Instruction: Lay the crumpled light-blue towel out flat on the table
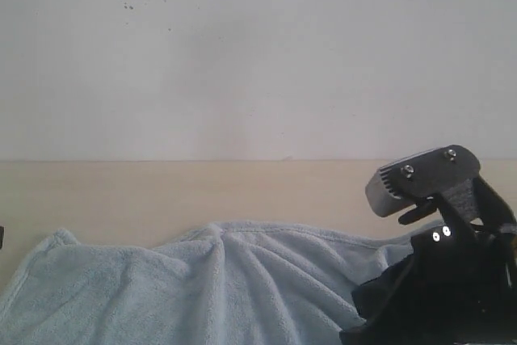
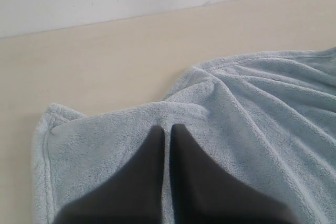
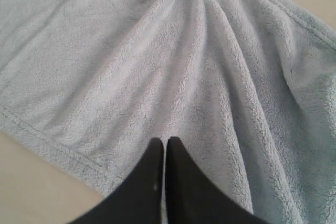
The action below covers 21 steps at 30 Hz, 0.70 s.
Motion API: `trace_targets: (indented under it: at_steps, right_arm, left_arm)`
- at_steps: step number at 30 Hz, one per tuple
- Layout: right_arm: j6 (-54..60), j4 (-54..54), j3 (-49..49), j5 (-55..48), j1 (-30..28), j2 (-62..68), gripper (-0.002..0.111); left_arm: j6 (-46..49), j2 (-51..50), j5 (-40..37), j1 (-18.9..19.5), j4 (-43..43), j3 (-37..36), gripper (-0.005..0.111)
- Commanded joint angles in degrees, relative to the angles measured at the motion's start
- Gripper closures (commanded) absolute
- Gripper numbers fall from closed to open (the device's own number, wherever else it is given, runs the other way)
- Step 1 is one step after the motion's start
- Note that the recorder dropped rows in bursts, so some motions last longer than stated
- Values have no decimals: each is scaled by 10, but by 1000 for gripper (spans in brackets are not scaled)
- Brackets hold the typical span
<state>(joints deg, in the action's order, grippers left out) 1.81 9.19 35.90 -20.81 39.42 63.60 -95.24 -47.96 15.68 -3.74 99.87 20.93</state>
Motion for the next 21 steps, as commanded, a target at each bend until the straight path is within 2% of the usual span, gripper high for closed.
trace_targets:
  at_steps: [1,6,12,21]
  right_arm:
    - [14,-1,-2,36,5,1,106]
    - [19,-35,-2,42,4,52,106]
    - [7,-79,-2,68,-8,112,106]
    - [2,-79,-2,102,-126,118,106]
  left_arm:
    - [-15,1,2,-3,1,-2,103]
    - [-15,-18,-9,-3,1,-2,103]
    - [-13,-105,-19,-3,1,25,103]
    - [10,-246,-88,-3,1,156,103]
